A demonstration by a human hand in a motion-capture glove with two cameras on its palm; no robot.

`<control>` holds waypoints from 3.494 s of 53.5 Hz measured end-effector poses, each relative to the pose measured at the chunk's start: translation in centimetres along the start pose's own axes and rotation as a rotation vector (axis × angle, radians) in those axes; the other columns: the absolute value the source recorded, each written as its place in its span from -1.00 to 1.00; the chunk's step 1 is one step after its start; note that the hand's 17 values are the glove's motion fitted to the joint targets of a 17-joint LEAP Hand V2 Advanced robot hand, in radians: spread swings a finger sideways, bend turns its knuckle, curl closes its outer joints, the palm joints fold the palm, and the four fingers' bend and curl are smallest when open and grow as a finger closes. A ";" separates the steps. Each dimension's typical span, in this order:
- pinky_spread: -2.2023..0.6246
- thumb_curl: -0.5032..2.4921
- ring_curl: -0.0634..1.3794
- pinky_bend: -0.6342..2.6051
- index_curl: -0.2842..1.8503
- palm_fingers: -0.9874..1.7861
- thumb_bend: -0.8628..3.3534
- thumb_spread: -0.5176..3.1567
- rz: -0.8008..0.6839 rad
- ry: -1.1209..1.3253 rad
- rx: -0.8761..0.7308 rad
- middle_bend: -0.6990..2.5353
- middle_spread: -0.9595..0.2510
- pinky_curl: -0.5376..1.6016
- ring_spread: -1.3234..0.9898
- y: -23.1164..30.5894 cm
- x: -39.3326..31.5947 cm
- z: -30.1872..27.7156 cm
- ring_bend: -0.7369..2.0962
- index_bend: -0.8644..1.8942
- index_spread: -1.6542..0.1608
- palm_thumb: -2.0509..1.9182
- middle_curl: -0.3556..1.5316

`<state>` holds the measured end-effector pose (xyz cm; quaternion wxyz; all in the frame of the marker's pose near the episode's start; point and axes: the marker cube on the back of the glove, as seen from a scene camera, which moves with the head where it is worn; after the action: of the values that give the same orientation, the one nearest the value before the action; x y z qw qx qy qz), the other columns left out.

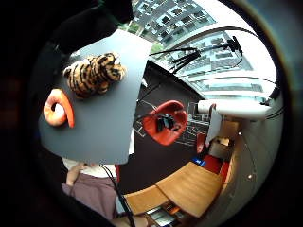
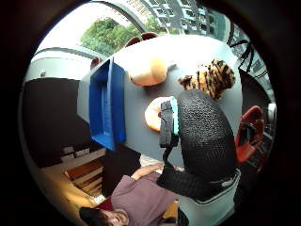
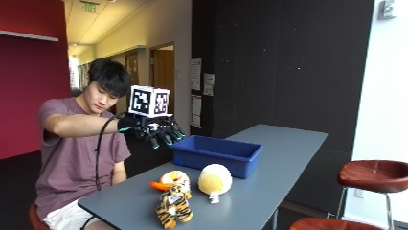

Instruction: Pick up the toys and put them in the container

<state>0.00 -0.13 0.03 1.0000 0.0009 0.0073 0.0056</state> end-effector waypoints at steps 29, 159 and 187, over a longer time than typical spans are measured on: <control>0.57 -0.57 -0.69 -0.20 -0.58 -0.42 -0.60 0.05 -0.043 -0.083 0.034 -0.48 0.55 -0.26 0.11 -3.4 2.1 0.2 -0.22 -0.28 0.57 0.02 -0.45; 0.34 -0.16 -0.16 -0.01 0.19 0.49 -0.60 -0.25 -0.036 0.117 0.303 0.36 0.37 0.09 -0.09 0.3 -3.7 -5.8 0.49 0.14 0.70 0.19 0.10; 0.34 -0.14 -0.19 -0.04 0.31 0.50 -0.60 -0.25 -0.355 -0.042 0.340 0.36 0.38 0.12 -0.09 -4.6 -35.1 -8.9 0.49 0.07 0.69 0.18 0.09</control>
<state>-35.17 -5.15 -8.39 0.9707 0.1681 -0.0127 -0.1715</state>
